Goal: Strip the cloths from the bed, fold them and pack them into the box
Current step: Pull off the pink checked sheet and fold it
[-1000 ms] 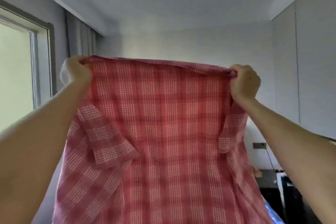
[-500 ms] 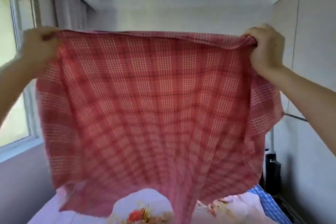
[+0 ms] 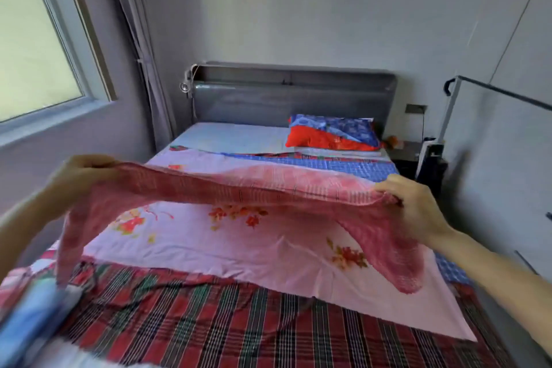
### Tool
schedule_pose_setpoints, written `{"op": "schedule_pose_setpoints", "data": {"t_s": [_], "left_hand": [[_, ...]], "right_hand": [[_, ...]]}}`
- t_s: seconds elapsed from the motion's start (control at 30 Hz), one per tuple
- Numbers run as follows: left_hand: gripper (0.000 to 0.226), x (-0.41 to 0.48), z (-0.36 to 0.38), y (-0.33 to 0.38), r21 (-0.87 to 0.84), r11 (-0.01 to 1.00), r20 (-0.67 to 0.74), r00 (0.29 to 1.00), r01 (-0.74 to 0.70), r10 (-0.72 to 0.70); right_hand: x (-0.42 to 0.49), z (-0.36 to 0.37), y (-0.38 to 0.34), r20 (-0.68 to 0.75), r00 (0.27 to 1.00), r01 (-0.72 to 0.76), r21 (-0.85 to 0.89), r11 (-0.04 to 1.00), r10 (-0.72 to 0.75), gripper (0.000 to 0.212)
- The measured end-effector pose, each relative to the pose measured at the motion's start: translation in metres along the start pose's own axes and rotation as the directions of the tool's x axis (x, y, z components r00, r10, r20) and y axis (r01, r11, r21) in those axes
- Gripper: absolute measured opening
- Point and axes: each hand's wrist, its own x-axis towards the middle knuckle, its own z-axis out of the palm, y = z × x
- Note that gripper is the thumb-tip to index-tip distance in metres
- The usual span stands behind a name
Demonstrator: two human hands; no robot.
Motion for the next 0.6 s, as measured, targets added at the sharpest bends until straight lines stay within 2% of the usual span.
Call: {"op": "schedule_pose_setpoints", "data": {"t_s": [0.03,0.07,0.13,0.2,0.27,0.3,0.37,0.4,0.43,0.5,0.6], "left_hand": [[0.020,-0.054,0.019,0.031,0.121,0.990,0.036,0.997,0.070,-0.074],[0.010,-0.109,0.041,0.054,0.216,0.975,0.048,0.997,0.051,-0.063],[0.004,-0.177,0.073,0.064,0.356,0.935,0.091,0.995,0.012,-0.047],[0.012,-0.207,0.097,0.044,0.511,0.856,0.142,0.974,0.079,-0.174],[0.018,-0.230,0.120,0.010,0.687,0.726,0.228,0.944,0.019,-0.240],[0.017,-0.242,0.136,-0.007,0.736,0.675,0.298,0.922,-0.057,-0.246],[0.019,-0.263,0.154,-0.033,0.793,0.588,0.374,0.888,-0.157,-0.268],[0.021,-0.270,0.164,-0.048,0.828,0.527,0.382,0.881,-0.192,-0.280],[0.023,-0.276,0.173,-0.059,0.835,0.508,0.400,0.867,-0.210,-0.298],[0.033,-0.281,0.190,-0.075,0.823,0.530,0.427,0.839,-0.206,-0.337],[0.031,-0.278,0.221,-0.074,0.805,0.546,0.465,0.820,-0.233,-0.335]], "right_hand": [[-0.028,0.013,0.001,0.038,0.999,-0.034,0.014,0.999,0.033,0.030],[-0.052,0.026,0.000,0.087,0.992,-0.089,0.013,0.996,0.087,0.023],[-0.103,0.059,0.006,0.231,0.949,-0.210,-0.037,0.977,0.213,0.014],[-0.150,0.091,0.010,0.401,0.843,-0.340,-0.122,0.932,0.360,0.014],[-0.185,0.117,0.009,0.511,0.725,-0.397,-0.237,0.887,0.461,0.021],[-0.208,0.126,0.008,0.585,0.639,-0.420,-0.280,0.863,0.500,0.022],[-0.238,0.144,0.003,0.739,0.448,-0.389,-0.346,0.854,0.503,0.022],[-0.256,0.149,0.002,0.780,0.368,-0.373,-0.374,0.849,0.506,0.025],[-0.270,0.151,0.002,0.799,0.318,-0.380,-0.386,0.841,0.510,0.028],[-0.291,0.147,0.002,0.806,0.258,-0.434,-0.396,0.809,0.532,0.029],[-0.315,0.130,0.010,0.771,0.205,-0.589,-0.395,0.705,0.603,0.024]]}}
